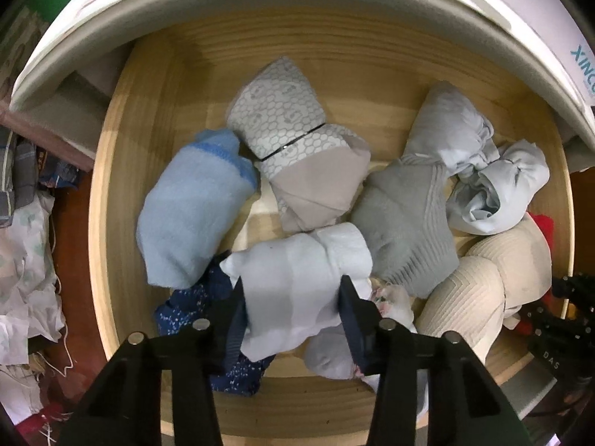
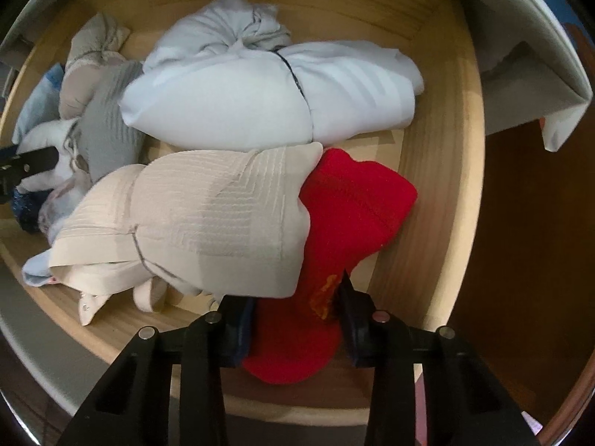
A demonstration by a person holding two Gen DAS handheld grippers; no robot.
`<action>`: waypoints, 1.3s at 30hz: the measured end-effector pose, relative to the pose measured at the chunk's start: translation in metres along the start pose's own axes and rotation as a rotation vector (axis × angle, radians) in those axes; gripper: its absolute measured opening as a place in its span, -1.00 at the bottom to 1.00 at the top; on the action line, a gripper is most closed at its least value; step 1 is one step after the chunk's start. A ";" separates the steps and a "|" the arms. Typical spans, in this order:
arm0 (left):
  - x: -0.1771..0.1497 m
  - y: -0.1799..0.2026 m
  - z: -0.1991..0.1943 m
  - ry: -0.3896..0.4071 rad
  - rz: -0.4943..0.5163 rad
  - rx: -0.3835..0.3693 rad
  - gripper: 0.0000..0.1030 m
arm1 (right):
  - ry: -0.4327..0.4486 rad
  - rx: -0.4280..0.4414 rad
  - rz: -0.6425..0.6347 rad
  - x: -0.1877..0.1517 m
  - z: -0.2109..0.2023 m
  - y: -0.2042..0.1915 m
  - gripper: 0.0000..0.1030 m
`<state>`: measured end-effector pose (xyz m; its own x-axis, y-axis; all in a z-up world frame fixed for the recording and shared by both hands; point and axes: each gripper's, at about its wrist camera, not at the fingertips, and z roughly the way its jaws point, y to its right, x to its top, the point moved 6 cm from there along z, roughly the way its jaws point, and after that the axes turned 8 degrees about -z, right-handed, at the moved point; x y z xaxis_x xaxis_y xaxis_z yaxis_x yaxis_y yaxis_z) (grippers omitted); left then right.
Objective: Take underwear out of drawer
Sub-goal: 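Lift the white roll with the left tool and lower it into the white box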
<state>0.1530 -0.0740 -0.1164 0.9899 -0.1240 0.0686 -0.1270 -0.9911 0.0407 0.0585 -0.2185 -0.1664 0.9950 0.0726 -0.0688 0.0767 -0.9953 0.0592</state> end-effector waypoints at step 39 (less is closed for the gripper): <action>0.082 -0.010 -0.280 0.491 0.086 -0.147 -0.15 | 0.056 -0.010 0.047 -0.024 0.001 -0.021 -0.31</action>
<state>0.2177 -0.0600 0.1679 0.8341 -0.1320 0.5356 -0.2490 -0.9565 0.1520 0.0327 -0.1990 -0.1670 0.9995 0.0296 -0.0103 0.0302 -0.9970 0.0712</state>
